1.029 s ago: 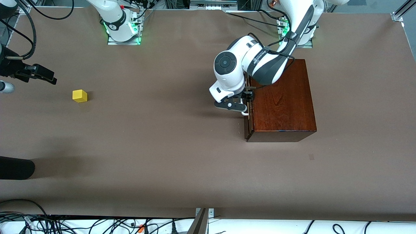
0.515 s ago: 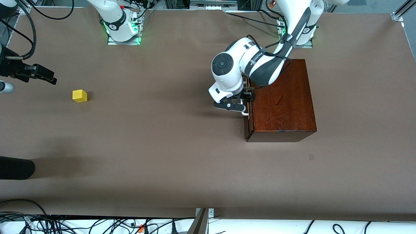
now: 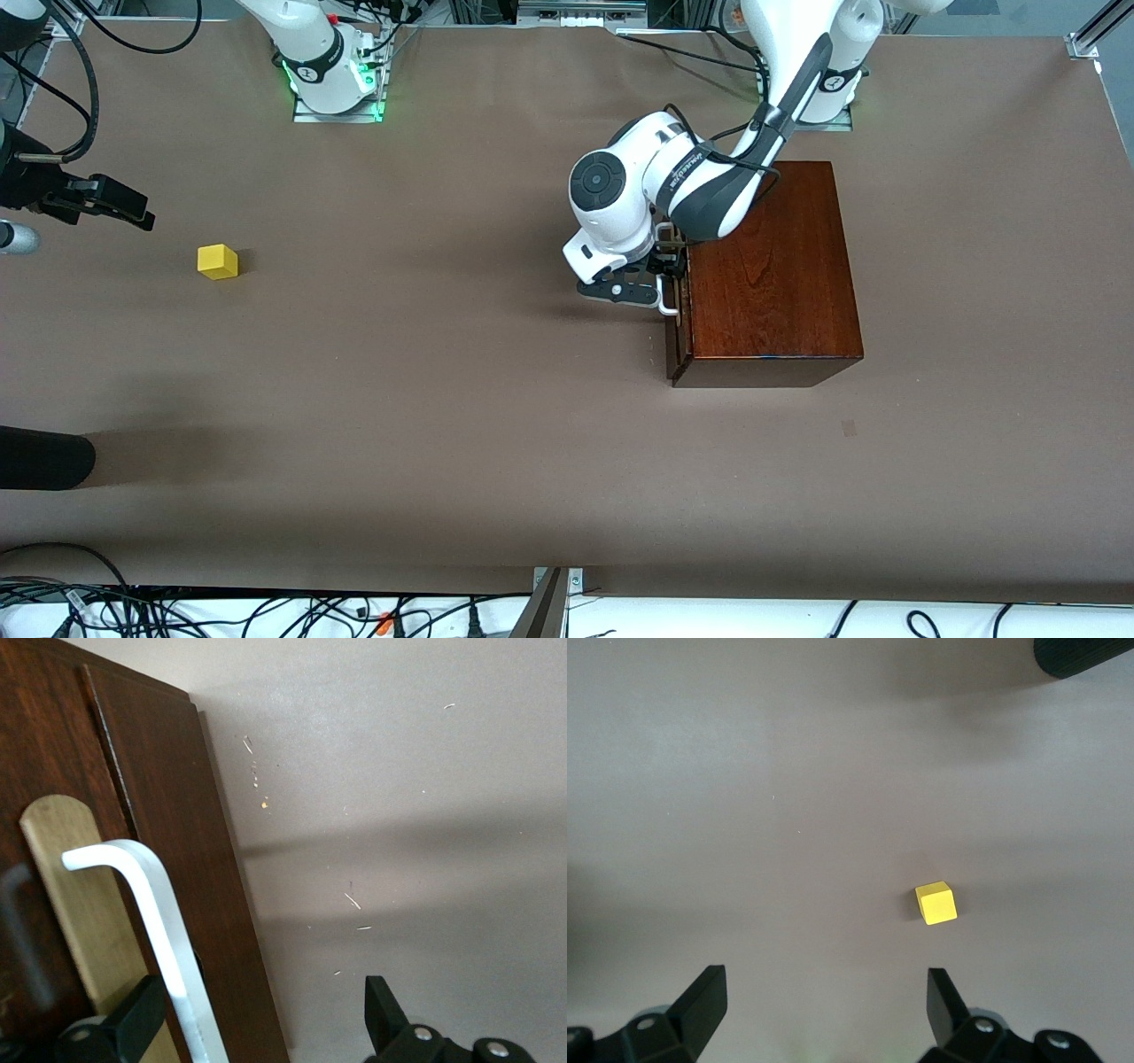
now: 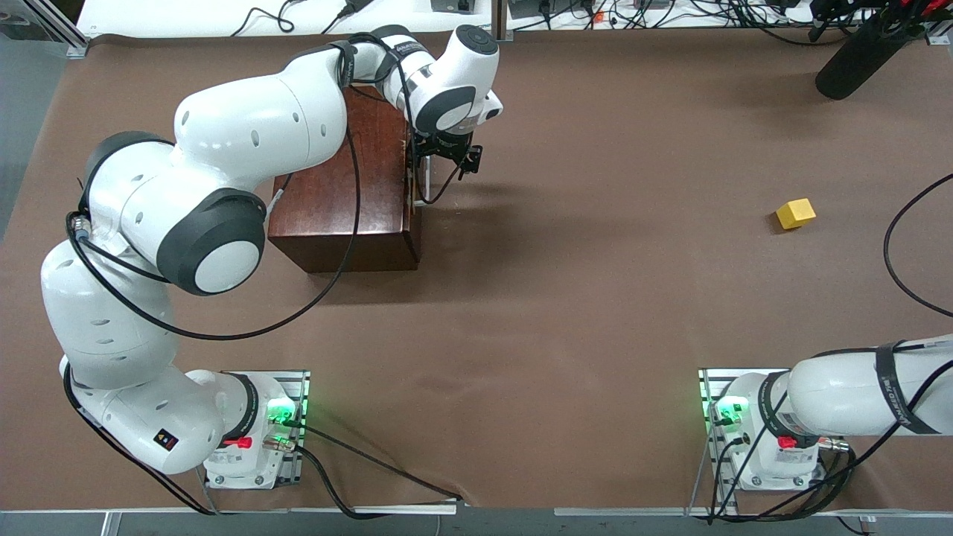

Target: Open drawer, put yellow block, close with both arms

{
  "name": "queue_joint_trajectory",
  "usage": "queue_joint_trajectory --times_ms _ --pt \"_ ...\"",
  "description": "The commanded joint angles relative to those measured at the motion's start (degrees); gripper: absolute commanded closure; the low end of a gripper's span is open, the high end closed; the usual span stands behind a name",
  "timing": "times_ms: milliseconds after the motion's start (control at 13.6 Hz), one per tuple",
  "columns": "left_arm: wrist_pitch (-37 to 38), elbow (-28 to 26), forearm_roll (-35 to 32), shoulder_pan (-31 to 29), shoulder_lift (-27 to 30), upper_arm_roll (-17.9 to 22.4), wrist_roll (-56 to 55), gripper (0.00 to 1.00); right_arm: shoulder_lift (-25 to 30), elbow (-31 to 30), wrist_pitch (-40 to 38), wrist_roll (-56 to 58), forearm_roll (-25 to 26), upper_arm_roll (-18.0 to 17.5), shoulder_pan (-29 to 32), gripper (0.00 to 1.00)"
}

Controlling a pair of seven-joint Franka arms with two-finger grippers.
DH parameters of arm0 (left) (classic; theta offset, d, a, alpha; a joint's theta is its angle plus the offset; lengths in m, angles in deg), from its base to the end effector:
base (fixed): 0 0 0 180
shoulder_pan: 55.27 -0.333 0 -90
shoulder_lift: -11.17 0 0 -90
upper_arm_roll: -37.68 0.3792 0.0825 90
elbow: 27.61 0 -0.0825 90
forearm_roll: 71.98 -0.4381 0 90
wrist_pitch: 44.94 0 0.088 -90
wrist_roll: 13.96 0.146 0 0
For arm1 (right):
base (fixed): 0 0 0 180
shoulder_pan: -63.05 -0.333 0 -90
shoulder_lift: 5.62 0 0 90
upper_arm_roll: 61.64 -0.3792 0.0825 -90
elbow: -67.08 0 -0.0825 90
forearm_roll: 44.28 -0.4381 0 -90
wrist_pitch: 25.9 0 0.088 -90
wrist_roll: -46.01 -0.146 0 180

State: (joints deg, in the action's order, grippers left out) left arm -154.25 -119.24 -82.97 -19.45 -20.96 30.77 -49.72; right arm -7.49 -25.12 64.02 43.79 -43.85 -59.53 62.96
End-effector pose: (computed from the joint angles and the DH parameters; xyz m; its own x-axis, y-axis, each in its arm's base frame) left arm 0.5578 -0.4738 0.2749 0.9734 -0.1780 -0.1444 -0.2071 -0.9528 -0.2219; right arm 0.6145 -0.0224 0.6085 0.9947 -0.0739 -0.0720 -0.0733 -0.9972 0.0115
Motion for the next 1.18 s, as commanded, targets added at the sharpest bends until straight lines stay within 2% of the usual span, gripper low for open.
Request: queue_joint_trajectory --times_ms 0,441,735,956,1103 --pt "-0.46 -0.65 -2.45 0.39 -0.21 0.49 -1.16 0.00 1.00 -0.62 -0.27 0.20 0.45 -0.44 0.53 0.00" --pt "-1.52 -0.57 -3.16 0.39 -0.66 0.40 -1.60 0.00 1.09 -0.53 -0.27 0.20 0.45 -0.35 0.61 0.00" --pt "-0.90 -0.39 -4.39 2.32 -0.39 0.58 -11.25 0.00 1.09 -0.53 -0.27 0.20 0.45 -0.44 0.61 0.00" --pt "-0.03 -0.48 -4.65 2.49 -0.57 0.84 -13.64 0.00 1.17 -0.53 -0.27 0.20 0.45 -0.35 0.61 0.00" --pt "2.51 -0.57 -7.80 2.23 -0.13 0.67 -13.64 0.00 1.09 -0.44 -0.27 0.20 0.45 -0.35 0.53 0.00"
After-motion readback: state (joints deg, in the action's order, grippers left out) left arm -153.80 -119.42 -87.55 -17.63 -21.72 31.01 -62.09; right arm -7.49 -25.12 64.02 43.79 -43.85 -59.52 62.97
